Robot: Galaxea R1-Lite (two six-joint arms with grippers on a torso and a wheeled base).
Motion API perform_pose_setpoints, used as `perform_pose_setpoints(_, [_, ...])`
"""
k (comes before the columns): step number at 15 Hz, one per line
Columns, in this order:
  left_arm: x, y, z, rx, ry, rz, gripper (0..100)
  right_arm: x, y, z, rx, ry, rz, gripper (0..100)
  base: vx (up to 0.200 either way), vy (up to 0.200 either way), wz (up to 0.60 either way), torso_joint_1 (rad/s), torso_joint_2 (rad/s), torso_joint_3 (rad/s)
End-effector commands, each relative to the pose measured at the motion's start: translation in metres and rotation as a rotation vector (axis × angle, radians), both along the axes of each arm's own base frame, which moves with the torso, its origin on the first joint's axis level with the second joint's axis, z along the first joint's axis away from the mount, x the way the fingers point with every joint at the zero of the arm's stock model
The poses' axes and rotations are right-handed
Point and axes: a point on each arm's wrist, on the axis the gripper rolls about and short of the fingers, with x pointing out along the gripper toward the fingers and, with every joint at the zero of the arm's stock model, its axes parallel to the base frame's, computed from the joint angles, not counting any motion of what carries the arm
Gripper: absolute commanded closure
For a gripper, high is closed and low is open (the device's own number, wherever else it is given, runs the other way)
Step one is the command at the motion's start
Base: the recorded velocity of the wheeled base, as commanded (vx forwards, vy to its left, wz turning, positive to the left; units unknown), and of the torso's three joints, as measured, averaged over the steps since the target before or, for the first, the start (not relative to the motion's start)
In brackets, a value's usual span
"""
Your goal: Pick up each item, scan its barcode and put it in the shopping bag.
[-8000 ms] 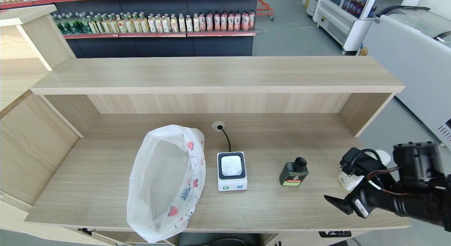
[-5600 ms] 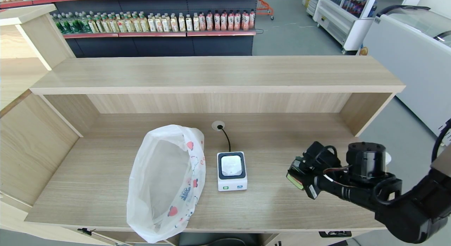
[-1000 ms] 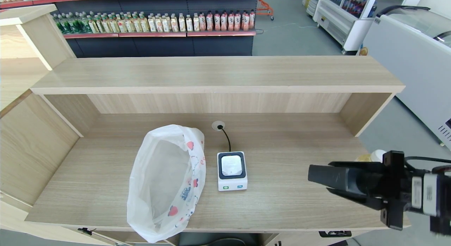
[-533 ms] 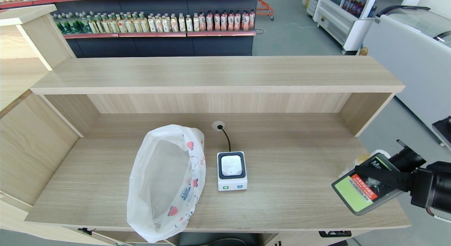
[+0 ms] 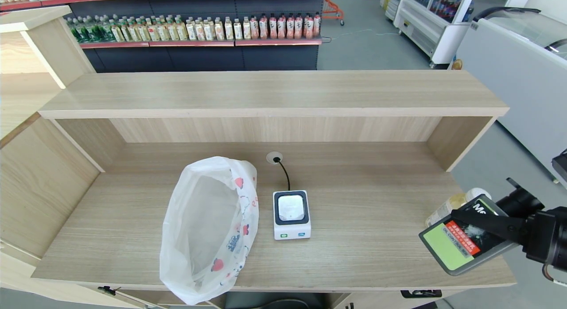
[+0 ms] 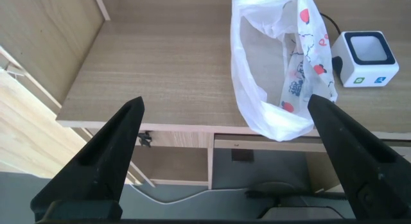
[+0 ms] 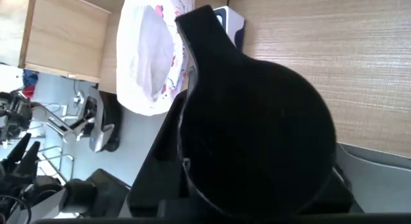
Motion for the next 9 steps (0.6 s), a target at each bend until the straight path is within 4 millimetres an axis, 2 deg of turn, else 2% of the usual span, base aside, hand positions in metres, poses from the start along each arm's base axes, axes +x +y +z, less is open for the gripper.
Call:
perform_pose_setpoints(1, [0.000,0.000,0.000,0.000,0.001,0.000,0,-0.001,0.000,0.000,0.001,-0.004,0.000,100,0.000,0.000,0.00,0.000,0.00,0.000])
perform_pose_setpoints(4, [0.000,0.000,0.000,0.000,0.000,0.000,0,-0.008,-0.001,0.001,0.001,-0.006,0.000,100,0.000,0.000,0.00,0.000,0.00,0.000])
perform_pose_setpoints(9, [0.000,0.000,0.000,-0.006,0.000,0.000,0,-0.011,-0.002,0.003,0.001,-0.003,-0.002,100,0.000,0.200,0.00,0.002,0.00,0.002])
